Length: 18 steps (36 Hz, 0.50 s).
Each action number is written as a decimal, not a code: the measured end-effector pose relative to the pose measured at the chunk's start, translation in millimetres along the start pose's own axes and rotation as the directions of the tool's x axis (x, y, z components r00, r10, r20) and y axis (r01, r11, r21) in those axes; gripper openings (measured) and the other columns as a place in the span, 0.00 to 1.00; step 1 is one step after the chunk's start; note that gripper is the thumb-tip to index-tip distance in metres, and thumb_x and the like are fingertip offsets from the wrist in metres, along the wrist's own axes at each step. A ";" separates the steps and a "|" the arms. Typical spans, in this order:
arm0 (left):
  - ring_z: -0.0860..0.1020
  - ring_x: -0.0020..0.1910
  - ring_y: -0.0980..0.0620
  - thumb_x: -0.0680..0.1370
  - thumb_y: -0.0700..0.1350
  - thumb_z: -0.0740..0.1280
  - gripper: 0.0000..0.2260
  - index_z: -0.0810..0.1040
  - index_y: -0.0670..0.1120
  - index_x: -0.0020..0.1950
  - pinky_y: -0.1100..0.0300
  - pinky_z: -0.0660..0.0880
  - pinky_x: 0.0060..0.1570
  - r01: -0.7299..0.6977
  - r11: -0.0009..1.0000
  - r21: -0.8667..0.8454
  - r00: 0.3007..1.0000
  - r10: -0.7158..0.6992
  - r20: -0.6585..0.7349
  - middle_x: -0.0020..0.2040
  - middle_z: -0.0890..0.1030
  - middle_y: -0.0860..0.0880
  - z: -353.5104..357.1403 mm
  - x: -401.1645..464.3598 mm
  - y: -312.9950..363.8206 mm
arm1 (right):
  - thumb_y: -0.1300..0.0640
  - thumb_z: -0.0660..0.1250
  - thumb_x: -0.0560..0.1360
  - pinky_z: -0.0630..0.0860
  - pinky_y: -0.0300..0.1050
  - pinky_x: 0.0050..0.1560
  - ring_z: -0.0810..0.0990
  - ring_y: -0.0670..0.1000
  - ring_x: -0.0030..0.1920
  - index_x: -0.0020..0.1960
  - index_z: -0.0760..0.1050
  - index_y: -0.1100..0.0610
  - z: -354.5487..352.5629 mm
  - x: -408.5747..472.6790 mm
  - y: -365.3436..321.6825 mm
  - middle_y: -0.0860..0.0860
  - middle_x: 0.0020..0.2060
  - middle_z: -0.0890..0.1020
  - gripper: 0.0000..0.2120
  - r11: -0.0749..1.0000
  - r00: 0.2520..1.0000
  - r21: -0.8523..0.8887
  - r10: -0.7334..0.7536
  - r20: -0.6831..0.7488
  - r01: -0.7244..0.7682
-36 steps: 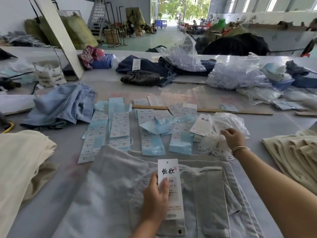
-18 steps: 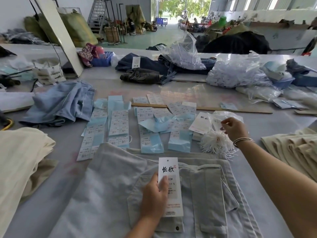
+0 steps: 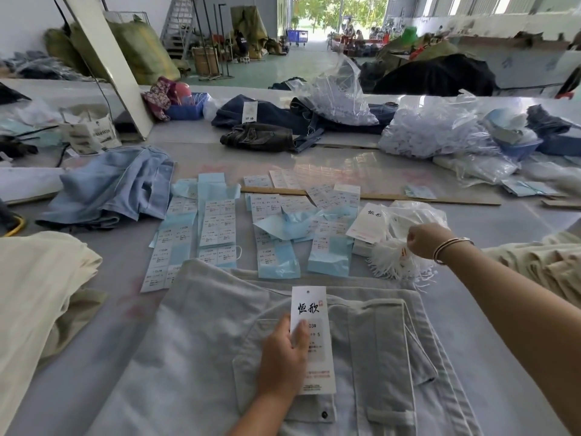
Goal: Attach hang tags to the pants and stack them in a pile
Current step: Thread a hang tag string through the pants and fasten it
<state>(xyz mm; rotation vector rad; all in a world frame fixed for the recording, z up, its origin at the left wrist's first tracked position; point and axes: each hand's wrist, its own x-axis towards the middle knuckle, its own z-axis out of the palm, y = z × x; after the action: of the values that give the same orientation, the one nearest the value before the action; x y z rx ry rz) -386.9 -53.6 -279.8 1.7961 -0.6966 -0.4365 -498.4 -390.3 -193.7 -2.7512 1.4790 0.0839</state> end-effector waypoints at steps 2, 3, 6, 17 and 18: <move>0.81 0.35 0.52 0.80 0.47 0.63 0.07 0.77 0.46 0.47 0.48 0.79 0.36 -0.003 1.000 0.009 1.000 0.003 0.006 0.38 0.83 0.48 0.0 0.1 0.3 | 0.52 0.62 0.76 0.77 0.45 0.48 0.79 0.54 0.47 0.50 0.79 0.58 -4.7 -6.8 -3.1 0.55 0.46 0.82 0.11 0.981 0.998 -0.187 -0.041 0.057 0.051; 0.81 0.35 0.52 0.80 0.47 0.63 0.07 0.77 0.45 0.47 0.48 0.79 0.36 -0.003 1.000 0.012 1.000 0.003 0.008 0.38 0.83 0.48 -0.1 0.1 0.5 | 0.50 0.63 0.76 0.78 0.45 0.49 0.80 0.54 0.48 0.51 0.79 0.58 -6.8 -9.0 -4.6 0.55 0.47 0.82 0.12 0.967 0.997 -0.245 -0.055 0.058 0.068; 0.82 0.35 0.52 0.80 0.47 0.63 0.08 0.77 0.45 0.48 0.48 0.79 0.35 0.006 1.000 0.016 1.000 -0.007 0.016 0.38 0.83 0.48 -0.5 0.1 1.0 | 0.45 0.66 0.76 0.78 0.44 0.49 0.81 0.53 0.50 0.54 0.78 0.57 -8.9 -13.6 -8.0 0.53 0.50 0.82 0.17 0.917 0.998 -0.394 -0.063 0.009 0.062; 0.81 0.34 0.56 0.80 0.48 0.63 0.07 0.77 0.46 0.47 0.53 0.80 0.34 0.003 1.000 0.009 1.000 -0.003 0.015 0.40 0.83 0.51 -0.4 0.5 1.9 | 0.45 0.64 0.76 0.67 0.42 0.38 0.75 0.54 0.38 0.44 0.80 0.59 -25.4 -6.6 -13.9 0.56 0.40 0.81 0.18 0.987 0.990 0.111 0.126 -0.063 -0.119; 0.81 0.34 0.57 0.80 0.47 0.63 0.07 0.77 0.46 0.48 0.54 0.80 0.34 0.002 1.000 0.008 1.000 -0.002 0.015 0.40 0.83 0.51 0.0 0.6 1.7 | 0.48 0.64 0.77 0.65 0.42 0.35 0.73 0.54 0.34 0.38 0.80 0.60 -26.9 -6.1 -11.9 0.57 0.35 0.80 0.17 0.934 0.987 0.327 0.158 -0.030 -0.140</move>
<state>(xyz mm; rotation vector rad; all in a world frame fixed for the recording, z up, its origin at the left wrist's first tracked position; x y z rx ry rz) -386.8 -54.4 -278.1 1.8027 -0.7084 -0.4494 -490.8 -379.7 -166.7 -2.3982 1.5521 -0.2176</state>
